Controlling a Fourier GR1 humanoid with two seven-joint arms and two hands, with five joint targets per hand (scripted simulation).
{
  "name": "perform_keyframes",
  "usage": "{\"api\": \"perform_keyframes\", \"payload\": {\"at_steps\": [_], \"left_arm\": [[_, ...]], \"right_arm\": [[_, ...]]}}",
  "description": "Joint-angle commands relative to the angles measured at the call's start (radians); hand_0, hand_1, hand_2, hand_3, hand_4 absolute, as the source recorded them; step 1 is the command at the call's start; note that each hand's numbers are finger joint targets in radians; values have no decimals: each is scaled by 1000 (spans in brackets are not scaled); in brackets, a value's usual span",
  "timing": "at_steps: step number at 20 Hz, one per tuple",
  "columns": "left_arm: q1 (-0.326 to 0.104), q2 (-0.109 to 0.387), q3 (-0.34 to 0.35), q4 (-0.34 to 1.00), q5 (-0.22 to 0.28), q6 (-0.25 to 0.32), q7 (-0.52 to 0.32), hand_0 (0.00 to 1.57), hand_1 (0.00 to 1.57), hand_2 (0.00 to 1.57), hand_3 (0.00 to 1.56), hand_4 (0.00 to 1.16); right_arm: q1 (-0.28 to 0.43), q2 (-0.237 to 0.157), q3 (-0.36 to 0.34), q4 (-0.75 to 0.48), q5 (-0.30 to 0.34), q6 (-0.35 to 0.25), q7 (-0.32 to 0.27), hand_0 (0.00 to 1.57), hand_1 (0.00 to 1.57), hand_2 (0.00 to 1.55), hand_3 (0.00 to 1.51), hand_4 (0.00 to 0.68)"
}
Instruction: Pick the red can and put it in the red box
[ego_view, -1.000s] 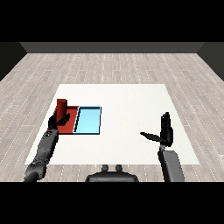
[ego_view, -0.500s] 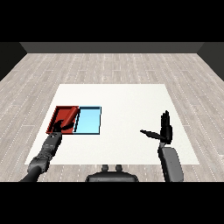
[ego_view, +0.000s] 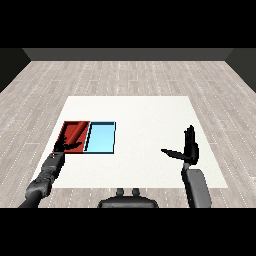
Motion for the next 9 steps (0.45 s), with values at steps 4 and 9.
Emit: {"api": "perform_keyframes", "payload": {"at_steps": [4,9], "left_arm": [[30,14,173,-218,185,-121,-361,0,0,0,0,0],[75,-115,187,-402,265,-333,-586,0,0,0,0,0]], "right_arm": [[35,-25,-6,-88,-21,43,-26,0,0,0,0,0],[14,12,61,-120,-64,91,5,0,0,0,0,0]]}}
